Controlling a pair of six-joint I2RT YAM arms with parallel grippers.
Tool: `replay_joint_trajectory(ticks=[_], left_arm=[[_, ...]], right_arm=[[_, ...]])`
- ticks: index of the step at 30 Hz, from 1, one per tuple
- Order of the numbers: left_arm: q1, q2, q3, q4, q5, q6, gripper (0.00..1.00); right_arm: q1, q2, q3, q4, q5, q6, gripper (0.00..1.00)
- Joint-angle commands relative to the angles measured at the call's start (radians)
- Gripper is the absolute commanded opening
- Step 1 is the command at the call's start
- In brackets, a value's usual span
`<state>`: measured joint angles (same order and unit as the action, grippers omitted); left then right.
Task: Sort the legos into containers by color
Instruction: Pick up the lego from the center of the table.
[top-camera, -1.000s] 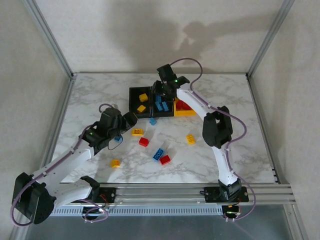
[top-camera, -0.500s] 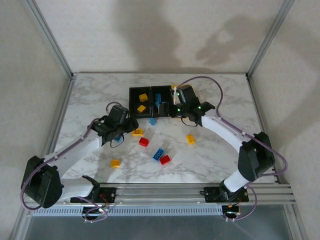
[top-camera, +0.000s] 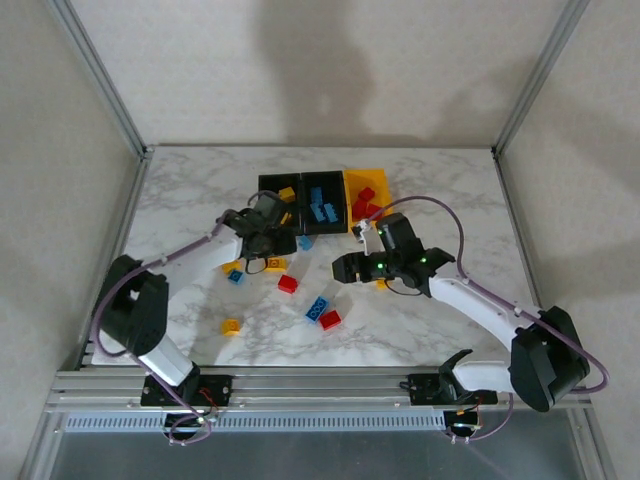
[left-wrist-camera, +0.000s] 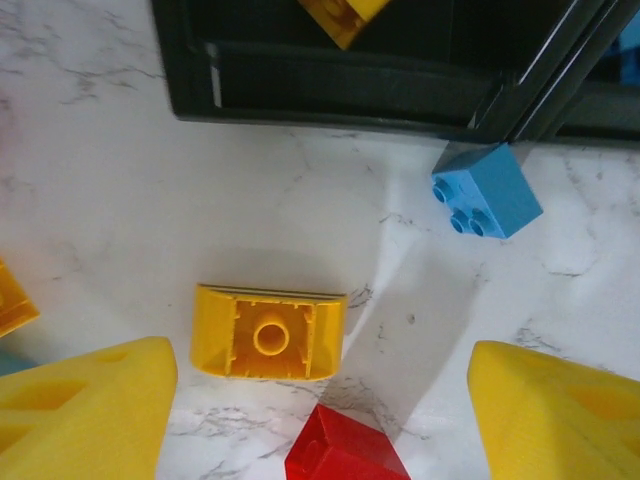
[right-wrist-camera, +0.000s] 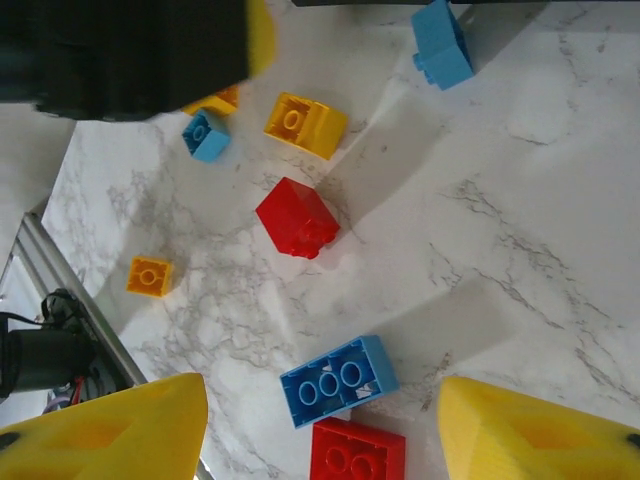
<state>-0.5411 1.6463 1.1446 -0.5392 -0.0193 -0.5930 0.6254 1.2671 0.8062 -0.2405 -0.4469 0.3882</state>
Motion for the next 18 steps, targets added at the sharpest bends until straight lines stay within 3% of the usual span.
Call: replay_joint_trajectory(ticks=[1, 7, 18], left_arm=[[-0.017, 0.076, 0.044, -0.066, -0.035, 0.062, 0.78], [-0.024, 0.156, 0.068, -0.086, -0.08, 0.071, 0.81], [-0.021, 0.257, 0.073, -0.048, -0.028, 0.092, 0.79]], right_arm=[[0.005, -0.026, -0.026, 0.033, -0.026, -0.013, 0.62], [0.005, -0.062, -0.051, 0.044, -0.04, -0.012, 0.62], [0.005, -0.065, -0.058, 0.044, -0.021, -0.006, 0.6]])
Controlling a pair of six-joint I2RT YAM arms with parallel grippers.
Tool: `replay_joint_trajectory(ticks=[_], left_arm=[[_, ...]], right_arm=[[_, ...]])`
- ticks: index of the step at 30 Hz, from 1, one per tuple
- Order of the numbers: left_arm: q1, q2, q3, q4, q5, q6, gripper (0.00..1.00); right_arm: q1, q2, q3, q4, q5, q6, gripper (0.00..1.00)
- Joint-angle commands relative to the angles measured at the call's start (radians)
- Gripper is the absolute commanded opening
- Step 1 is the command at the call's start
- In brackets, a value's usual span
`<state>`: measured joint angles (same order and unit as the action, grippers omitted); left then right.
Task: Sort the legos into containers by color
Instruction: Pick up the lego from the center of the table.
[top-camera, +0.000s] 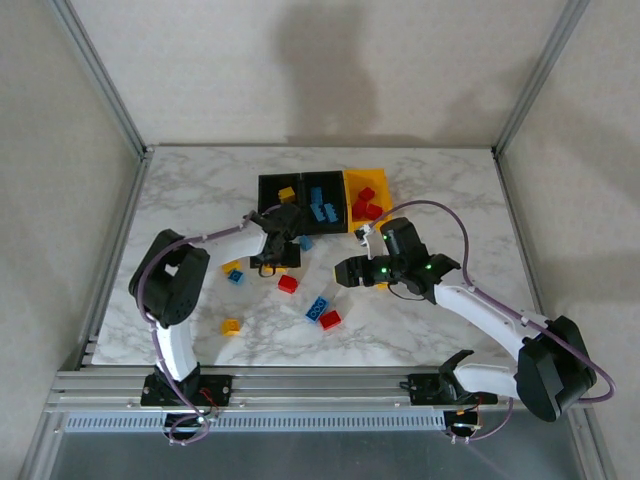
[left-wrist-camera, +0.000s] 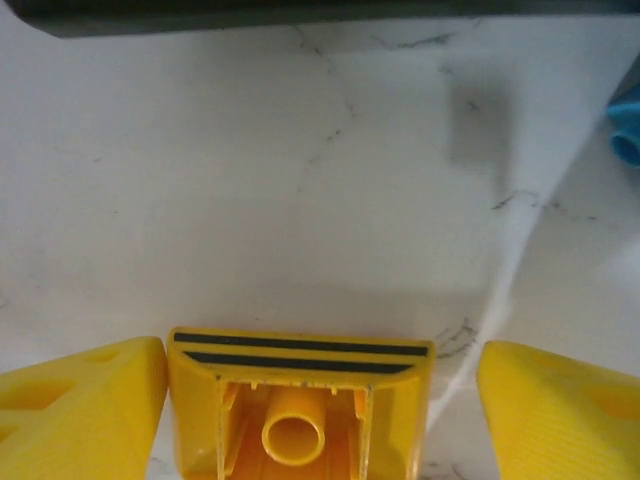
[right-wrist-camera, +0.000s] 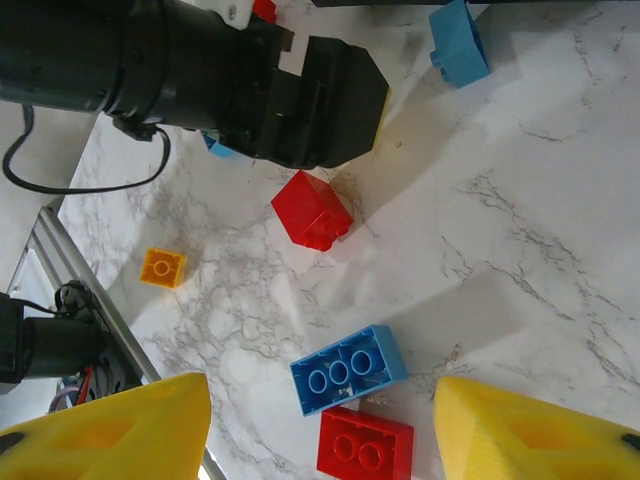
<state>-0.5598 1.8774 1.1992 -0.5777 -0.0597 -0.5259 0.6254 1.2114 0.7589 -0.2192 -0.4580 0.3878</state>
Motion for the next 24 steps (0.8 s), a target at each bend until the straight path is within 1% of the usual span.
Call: replay_joint_trajectory(ticks=[1, 3, 10, 11, 17, 24], left_arm=[[0.001, 0.033, 0.02, -0.008, 0.014, 0.027, 0.79], [0.005, 0.043, 0.02, -0.003, 0.018, 0.03, 0.77], [0.01, 0.045, 0.013, 0.003, 0.037, 0.034, 0.58], [0.011, 0.041, 0.015, 0.001, 0.036, 0.036, 0.56], [0.011, -0.014, 0.057, -0.054, -0.004, 0.059, 0.53], [0.015, -0.018, 0.226, -0.174, -0.097, 0.173, 0.53]], right_arm=[[0.005, -0.01, -0.011, 0.021, -0.01, -0.006, 0.6], [0.006, -0.007, -0.008, 0.021, -0.01, -0.005, 0.6], [0.005, -0.002, -0.002, 0.018, 0.004, -0.006, 0.59], [0.005, 0.0, 0.0, 0.02, 0.004, -0.005, 0.59], [0.005, 0.009, 0.016, 0.017, 0.0, -0.013, 0.58], [0.006, 0.011, 0.012, 0.025, 0.004, -0.009, 0.58]])
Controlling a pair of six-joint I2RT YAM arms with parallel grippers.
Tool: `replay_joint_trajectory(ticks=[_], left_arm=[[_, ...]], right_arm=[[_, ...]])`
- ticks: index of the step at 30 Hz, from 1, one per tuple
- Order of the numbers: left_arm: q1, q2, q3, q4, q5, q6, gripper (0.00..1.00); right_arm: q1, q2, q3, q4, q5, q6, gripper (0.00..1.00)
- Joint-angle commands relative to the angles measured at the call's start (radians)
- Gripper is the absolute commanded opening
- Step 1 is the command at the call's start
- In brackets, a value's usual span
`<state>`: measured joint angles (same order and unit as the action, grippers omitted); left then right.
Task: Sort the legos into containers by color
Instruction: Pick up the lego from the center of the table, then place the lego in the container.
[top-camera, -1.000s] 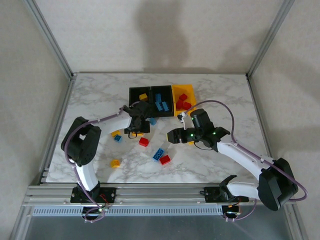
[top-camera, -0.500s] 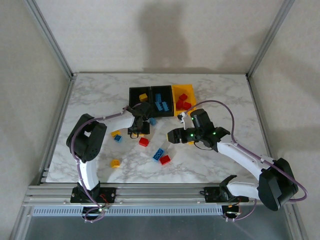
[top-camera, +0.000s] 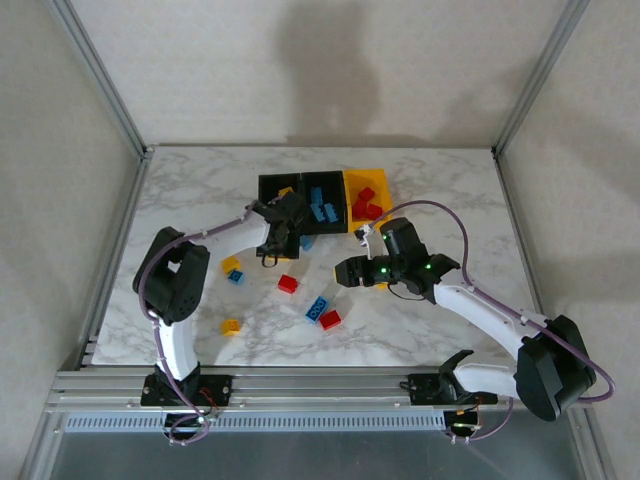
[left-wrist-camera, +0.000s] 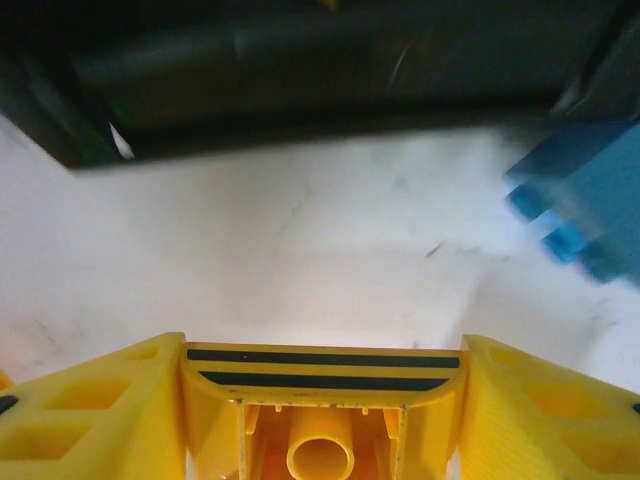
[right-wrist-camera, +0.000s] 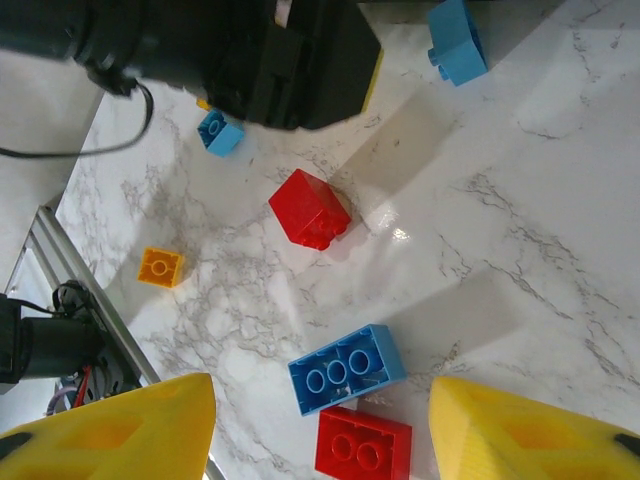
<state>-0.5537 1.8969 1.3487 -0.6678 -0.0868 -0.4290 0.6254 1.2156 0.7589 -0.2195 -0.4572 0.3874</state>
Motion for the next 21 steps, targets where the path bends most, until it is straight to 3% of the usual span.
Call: replay_joint_trajectory(ticks=[1, 13, 21], left_arm=[[0.009, -0.03, 0.114, -0.105, -0.085, 0.099, 0.53], [0.014, 0.127, 0.445, -0.212, -0.227, 0.407, 0.54], [0.068, 0.207, 0.531, -0.201, -0.202, 0.445, 0.54]], right_arm=[[0.005, 0.005, 0.009, 0.028, 0.003, -0.007, 0.58], [0.005, -0.018, -0.016, 0.041, 0.002, 0.028, 0.57], [0.005, -0.011, -0.012, 0.036, 0.003, 0.038, 0.57]])
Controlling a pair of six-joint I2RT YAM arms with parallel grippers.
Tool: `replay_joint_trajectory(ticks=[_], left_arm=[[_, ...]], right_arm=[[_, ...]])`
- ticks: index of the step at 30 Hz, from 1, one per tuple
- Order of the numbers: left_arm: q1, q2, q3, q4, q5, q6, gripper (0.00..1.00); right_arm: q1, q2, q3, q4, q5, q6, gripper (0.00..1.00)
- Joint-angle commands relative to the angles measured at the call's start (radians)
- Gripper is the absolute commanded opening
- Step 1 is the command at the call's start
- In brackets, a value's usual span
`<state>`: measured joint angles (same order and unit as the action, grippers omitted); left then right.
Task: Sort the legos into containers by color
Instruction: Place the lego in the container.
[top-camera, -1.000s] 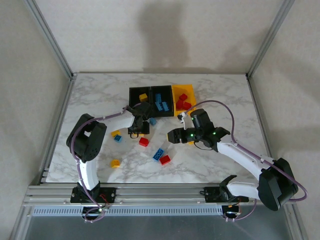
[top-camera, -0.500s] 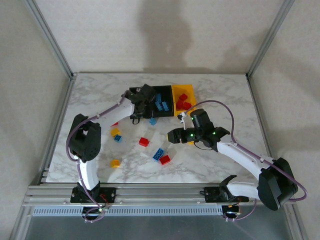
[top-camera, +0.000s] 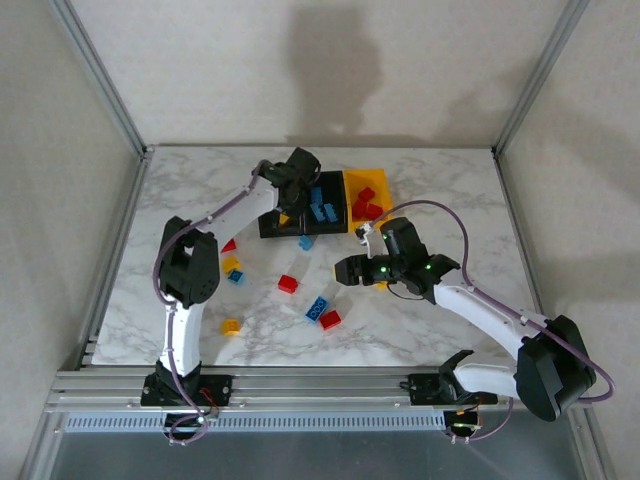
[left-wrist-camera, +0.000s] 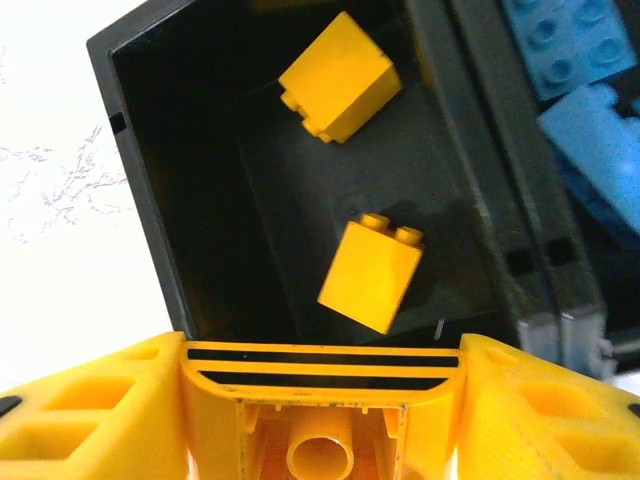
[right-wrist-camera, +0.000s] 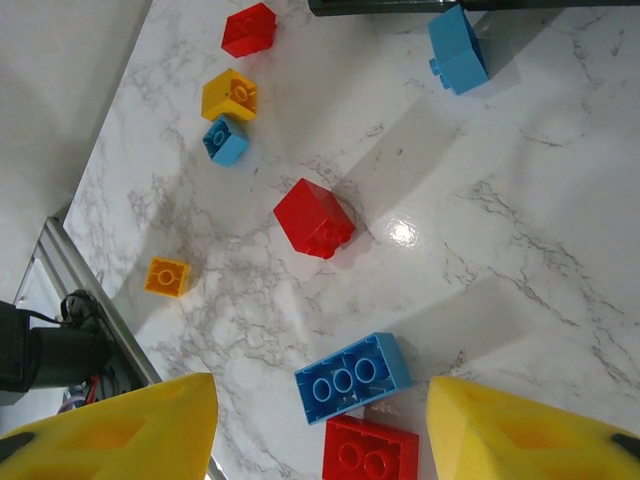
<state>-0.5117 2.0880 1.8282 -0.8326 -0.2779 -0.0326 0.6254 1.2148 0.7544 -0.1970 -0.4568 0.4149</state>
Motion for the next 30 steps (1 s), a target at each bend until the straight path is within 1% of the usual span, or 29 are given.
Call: replay_joint_trajectory(ticks=[1, 13, 21, 28, 30], left_arm=[[0.03, 0.021, 0.055, -0.031, -0.005, 0.051, 0.54], [0.055, 0.137, 0.165, -0.022, 0.014, 0.072, 0.55], [0.07, 0.173, 0.177, -0.01, 0.01, 0.069, 0.56], [0.071, 0.193, 0.174, 0.002, 0.029, 0.067, 0.58], [0.069, 0.193, 0.173, 0.002, 0.032, 0.064, 0.59]], right_arm=[[0.005, -0.009, -0.007, 0.012, 0.003, 0.01, 0.57], [0.005, -0.018, -0.009, -0.001, 0.015, 0.032, 0.57], [0.005, -0.026, 0.0, -0.018, 0.025, 0.035, 0.57], [0.006, -0.022, 0.003, -0.021, 0.03, 0.036, 0.57], [0.005, -0.022, 0.004, -0.021, 0.029, 0.037, 0.57]])
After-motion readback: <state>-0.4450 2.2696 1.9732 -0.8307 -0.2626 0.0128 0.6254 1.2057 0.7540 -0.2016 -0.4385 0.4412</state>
